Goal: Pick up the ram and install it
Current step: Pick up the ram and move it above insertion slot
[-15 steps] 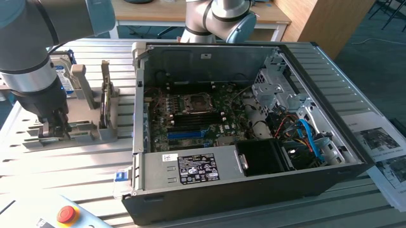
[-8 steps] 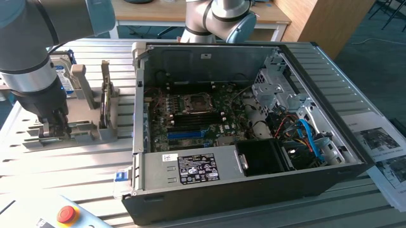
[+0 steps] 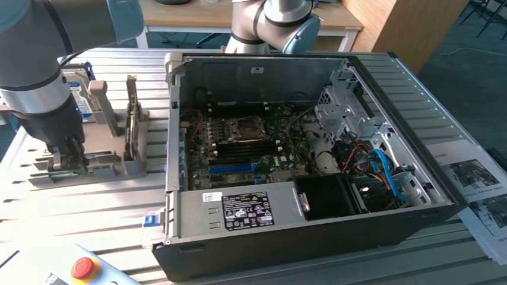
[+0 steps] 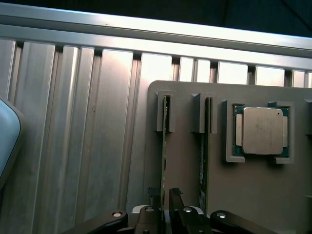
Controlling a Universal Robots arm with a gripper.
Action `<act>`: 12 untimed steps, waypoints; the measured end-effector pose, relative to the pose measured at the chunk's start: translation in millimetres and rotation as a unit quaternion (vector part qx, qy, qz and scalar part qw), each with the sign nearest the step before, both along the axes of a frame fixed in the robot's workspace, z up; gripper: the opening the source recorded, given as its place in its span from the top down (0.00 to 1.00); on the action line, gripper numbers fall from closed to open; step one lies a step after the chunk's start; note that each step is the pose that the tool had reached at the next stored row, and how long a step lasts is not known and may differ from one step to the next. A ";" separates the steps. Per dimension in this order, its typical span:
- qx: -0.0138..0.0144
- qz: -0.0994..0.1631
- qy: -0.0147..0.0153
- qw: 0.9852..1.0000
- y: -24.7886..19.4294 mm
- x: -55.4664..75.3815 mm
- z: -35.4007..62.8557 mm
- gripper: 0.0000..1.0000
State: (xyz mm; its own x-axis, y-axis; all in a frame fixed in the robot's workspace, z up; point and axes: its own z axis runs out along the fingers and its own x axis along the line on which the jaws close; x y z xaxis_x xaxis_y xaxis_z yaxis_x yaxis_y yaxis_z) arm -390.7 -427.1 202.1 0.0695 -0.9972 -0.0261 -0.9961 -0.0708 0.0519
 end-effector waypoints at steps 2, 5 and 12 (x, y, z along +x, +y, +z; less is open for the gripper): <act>0.000 0.000 0.000 1.000 0.0 0.1 0.1 0.78; 0.000 0.000 0.000 1.000 0.0 1.4 0.1 0.78; 0.000 0.000 0.001 1.000 0.0 2.2 0.1 0.78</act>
